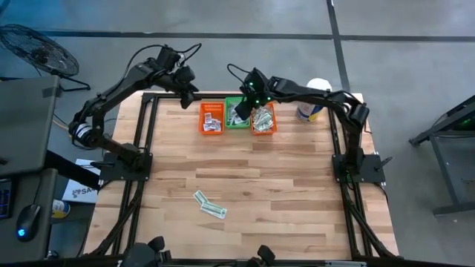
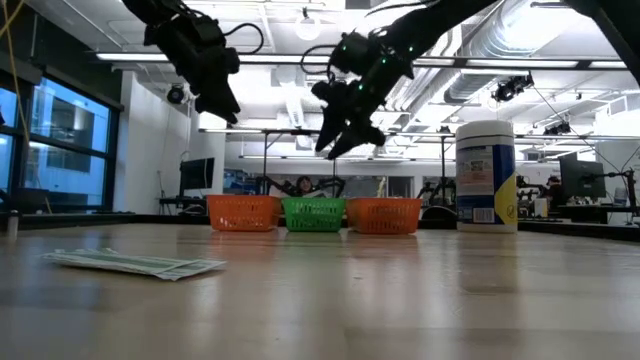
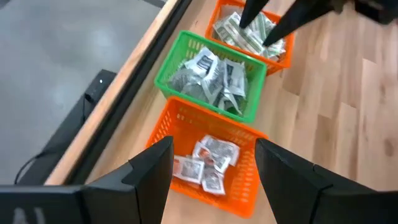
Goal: Pick & Place First Aid Supplies
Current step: Put the bandage pack into the right orange bin
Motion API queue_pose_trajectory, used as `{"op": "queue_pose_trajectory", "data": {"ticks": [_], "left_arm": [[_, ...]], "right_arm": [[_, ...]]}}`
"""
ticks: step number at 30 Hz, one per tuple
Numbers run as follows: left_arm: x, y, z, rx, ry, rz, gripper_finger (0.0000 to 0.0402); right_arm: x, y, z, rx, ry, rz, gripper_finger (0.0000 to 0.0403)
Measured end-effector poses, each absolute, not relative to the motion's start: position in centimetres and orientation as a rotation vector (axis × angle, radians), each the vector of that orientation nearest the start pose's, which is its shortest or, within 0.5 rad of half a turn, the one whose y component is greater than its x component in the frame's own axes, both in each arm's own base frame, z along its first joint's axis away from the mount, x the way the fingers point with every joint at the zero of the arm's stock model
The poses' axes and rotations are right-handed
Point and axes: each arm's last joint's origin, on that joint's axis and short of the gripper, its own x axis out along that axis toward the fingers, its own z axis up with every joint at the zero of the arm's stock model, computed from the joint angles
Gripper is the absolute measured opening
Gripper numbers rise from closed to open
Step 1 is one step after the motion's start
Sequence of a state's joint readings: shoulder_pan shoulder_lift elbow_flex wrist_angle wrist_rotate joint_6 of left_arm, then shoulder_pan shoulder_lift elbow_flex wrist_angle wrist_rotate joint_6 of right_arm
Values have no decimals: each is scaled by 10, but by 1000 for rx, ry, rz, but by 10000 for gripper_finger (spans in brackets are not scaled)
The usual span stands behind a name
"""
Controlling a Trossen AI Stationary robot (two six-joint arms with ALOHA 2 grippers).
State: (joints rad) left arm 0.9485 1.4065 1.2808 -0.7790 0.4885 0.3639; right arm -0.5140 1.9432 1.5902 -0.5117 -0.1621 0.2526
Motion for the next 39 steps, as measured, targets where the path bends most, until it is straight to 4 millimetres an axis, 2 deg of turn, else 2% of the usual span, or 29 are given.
{"op": "queue_pose_trajectory", "data": {"ticks": [7, 12, 18, 23, 30, 34, 39], "left_arm": [[181, 197, 324, -300, 800, 231, 220], [196, 169, 319, -339, 911, 156, 220], [221, 126, 316, -361, 1031, 116, 220], [241, 81, 315, -309, 1084, 63, 220], [253, 21, 314, -259, 1135, 33, 220], [255, -9, 307, -251, 1163, 21, 220], [255, -48, 272, -176, 1219, -54, 220]], "right_arm": [[360, -196, 273, 461, 807, -406, 181], [346, -177, 289, 387, 893, -352, 181], [335, -150, 301, 290, 995, -290, 181], [333, -130, 308, 220, 1027, -192, 181], [328, -100, 317, 182, 1047, -2, 179], [313, -82, 305, 201, 1024, 60, 166], [277, -55, 283, 290, 919, 102, 151]]}}
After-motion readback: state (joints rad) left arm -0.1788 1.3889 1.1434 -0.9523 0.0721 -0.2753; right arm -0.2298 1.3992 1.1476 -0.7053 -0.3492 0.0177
